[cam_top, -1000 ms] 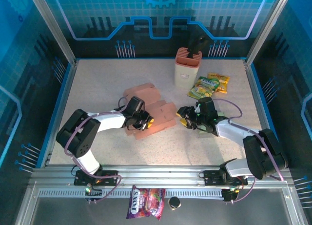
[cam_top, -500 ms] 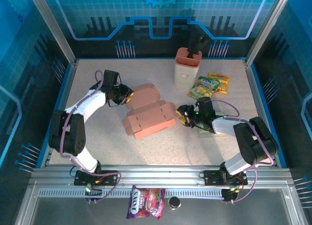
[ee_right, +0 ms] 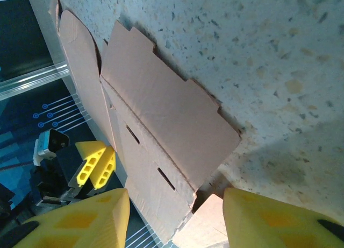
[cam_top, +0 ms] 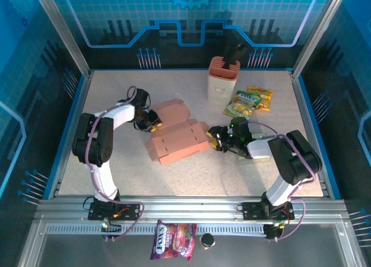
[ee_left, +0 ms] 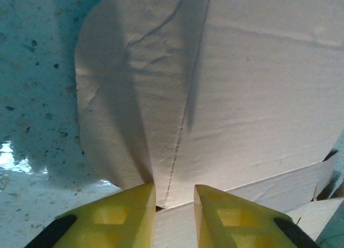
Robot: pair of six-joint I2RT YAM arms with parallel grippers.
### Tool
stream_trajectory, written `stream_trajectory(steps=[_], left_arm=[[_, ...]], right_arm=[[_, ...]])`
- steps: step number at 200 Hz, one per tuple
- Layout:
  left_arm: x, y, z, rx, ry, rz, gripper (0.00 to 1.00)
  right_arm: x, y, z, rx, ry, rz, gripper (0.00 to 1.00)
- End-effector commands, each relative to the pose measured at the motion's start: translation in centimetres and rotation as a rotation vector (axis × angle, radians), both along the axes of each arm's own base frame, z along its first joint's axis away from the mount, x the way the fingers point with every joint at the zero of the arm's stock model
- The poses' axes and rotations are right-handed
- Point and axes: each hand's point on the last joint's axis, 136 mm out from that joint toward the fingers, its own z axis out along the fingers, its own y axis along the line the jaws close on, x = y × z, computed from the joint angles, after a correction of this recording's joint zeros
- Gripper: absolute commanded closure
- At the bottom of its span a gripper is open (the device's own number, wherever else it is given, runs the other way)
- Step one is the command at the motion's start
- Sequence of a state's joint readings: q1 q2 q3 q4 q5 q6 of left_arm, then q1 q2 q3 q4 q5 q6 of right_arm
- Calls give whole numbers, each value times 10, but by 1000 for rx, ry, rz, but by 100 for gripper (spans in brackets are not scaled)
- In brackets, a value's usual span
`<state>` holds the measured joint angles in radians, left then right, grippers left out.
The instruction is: Fold the paper box
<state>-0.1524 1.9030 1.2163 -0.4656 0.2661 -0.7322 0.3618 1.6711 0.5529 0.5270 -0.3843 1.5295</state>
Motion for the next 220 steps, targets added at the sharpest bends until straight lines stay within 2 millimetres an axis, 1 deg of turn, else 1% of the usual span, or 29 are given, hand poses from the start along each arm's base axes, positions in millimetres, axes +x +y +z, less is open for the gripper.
stream_trajectory(steps=[1, 42, 65, 115, 157, 171, 194, 206, 216, 220], left_arm=[[-11, 3, -12, 28, 31, -37, 74], [-21, 3, -22, 37, 56, -44, 75], [-22, 0, -23, 37, 58, -51, 74], [-24, -5, -27, 42, 66, -63, 75], [-25, -5, -27, 45, 64, -64, 75], [-26, -5, -26, 46, 65, -64, 75], [-23, -4, -18, 55, 40, -64, 74], [-20, -4, -6, 65, 3, -71, 73], [-17, -5, 10, 88, -51, -98, 69], [-15, -6, 19, 103, -82, -118, 68]], right_arm=[[1, 3, -4, 6, -6, -10, 50], [6, 5, -9, 27, -4, -26, 52], [10, 7, -7, 36, -10, -31, 53], [7, 12, -6, 18, 1, -18, 57], [10, 11, -5, 0, 1, -18, 64], [11, 11, -5, -6, 0, -16, 69], [11, 11, -6, -12, 3, -20, 84], [11, 9, -4, -20, 8, -25, 93], [10, 8, -1, -28, 15, -34, 100], [10, 7, 1, -33, 19, -38, 100]])
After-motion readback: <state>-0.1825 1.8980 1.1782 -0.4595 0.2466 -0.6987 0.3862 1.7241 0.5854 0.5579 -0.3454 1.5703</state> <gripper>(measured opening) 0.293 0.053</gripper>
